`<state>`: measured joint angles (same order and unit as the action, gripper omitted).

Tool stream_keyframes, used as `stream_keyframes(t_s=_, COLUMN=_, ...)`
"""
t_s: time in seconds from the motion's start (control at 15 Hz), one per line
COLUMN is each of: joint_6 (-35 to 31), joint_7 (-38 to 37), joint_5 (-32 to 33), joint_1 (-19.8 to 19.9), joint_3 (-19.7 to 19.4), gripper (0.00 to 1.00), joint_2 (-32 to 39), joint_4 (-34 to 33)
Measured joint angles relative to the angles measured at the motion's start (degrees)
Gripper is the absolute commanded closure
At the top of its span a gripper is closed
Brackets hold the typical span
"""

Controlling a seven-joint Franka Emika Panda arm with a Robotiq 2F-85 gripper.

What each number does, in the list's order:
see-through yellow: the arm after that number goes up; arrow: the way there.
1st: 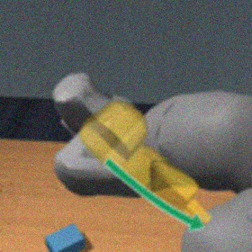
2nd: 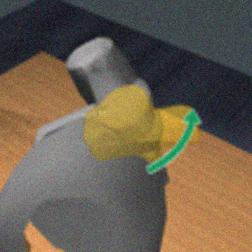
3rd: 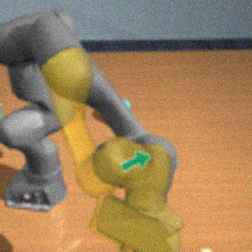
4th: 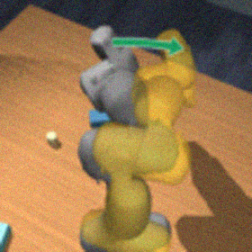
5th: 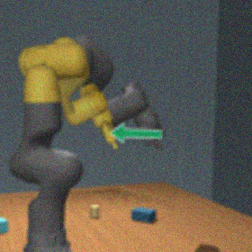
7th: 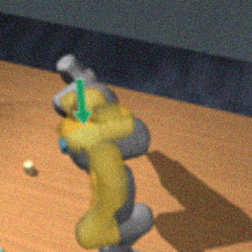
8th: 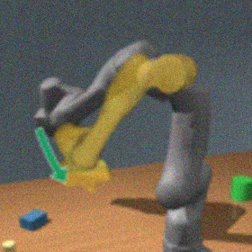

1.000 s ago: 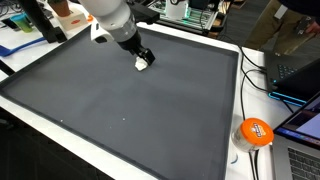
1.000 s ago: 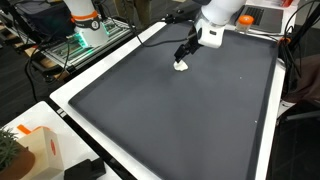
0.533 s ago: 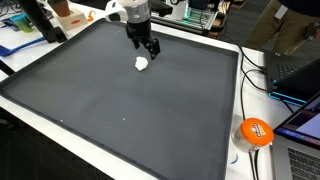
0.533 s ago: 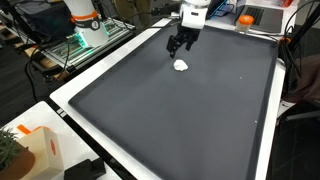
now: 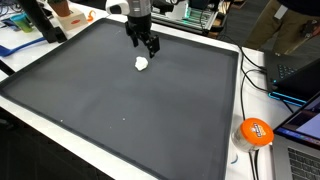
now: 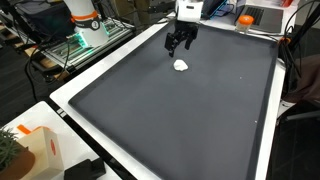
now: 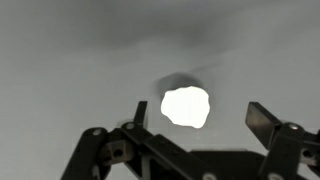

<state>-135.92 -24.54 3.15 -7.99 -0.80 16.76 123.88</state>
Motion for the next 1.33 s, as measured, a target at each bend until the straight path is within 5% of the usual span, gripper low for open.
stream_keyframes(t_s=0.4, joint_6=-6.42, joint_7=0.13, joint_5=0.94, joint_1=0.55, joint_3=-0.83, gripper=0.00, joint_2=-3.64, joint_4=5.75)
stream_keyframes(t_s=1.07, joint_6=-29.41, joint_7=0.39, joint_5=9.66, joint_1=1.59, joint_3=-2.76, gripper=0.00, joint_2=-9.58, joint_4=21.80)
stream_keyframes(t_s=1.33, joint_6=-31.57, joint_7=0.65, joint_5=9.49, joint_1=1.96, joint_3=-2.75, gripper=0.00, joint_2=-9.74, joint_4=22.95)
